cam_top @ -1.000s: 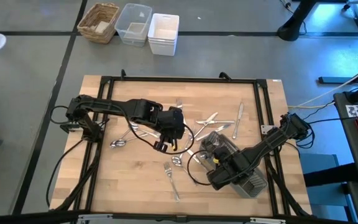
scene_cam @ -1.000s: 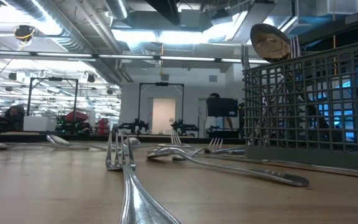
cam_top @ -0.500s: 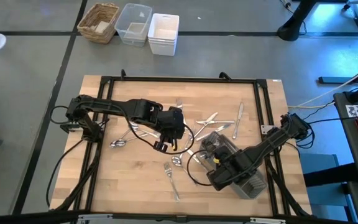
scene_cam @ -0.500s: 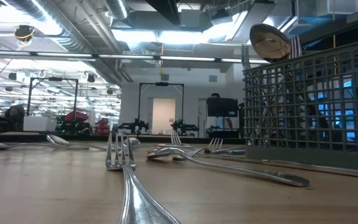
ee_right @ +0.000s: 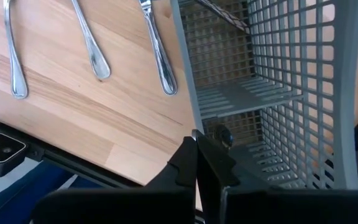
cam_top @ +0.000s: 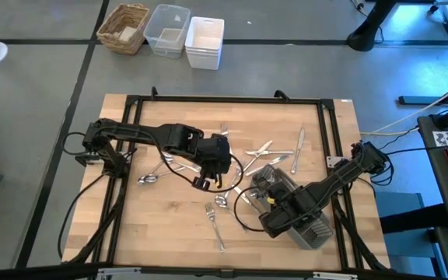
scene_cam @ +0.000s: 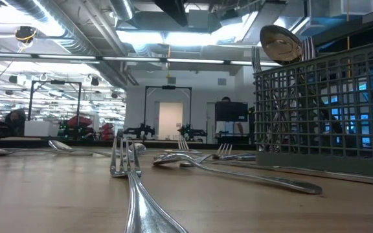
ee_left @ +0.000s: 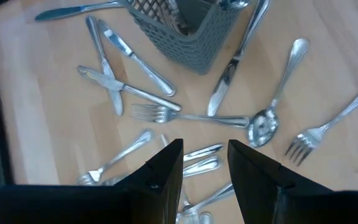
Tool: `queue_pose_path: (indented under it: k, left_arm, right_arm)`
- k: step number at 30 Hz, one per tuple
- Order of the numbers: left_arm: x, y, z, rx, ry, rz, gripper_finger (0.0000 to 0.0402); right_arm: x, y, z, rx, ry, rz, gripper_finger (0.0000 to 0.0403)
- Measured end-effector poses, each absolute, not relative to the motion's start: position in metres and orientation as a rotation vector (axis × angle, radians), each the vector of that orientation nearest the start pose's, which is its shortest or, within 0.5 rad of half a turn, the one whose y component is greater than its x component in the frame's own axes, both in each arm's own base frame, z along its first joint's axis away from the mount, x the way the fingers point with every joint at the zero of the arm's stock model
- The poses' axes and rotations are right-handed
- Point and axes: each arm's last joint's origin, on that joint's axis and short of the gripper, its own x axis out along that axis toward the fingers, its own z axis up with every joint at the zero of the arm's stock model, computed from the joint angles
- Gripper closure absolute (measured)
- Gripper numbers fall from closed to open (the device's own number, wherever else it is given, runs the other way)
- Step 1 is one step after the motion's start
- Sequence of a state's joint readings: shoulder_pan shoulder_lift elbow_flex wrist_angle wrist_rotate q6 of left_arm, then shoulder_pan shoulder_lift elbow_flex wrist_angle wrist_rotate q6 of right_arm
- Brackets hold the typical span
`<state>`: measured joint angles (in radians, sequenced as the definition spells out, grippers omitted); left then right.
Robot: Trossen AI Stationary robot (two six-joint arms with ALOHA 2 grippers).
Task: Sort silverware
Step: Put the silver spoon into the gray silverware basket
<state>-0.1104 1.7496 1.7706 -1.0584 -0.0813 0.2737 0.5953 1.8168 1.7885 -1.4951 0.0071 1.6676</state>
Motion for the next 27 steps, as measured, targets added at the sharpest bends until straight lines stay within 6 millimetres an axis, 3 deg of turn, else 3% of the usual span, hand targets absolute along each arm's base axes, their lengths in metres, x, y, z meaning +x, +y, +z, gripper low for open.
queue_pose_path:
  k: [6,16,27]
  left_arm:
    - [0.360,-0.048,0.345,0.202,0.993,-0.288,0.0283]
    - [0.382,-0.091,0.355,0.178,0.705,-0.349,0.0283]
    - [0.414,-0.131,0.323,0.029,0.640,-0.341,0.0283]
  right_arm:
    - [0.275,0.185,0.337,0.852,1.356,-0.782,0.0401]
    - [0.275,0.183,0.359,0.853,1.265,-0.713,0.0402]
    - [0.273,0.182,0.362,0.855,1.263,-0.704,0.0402]
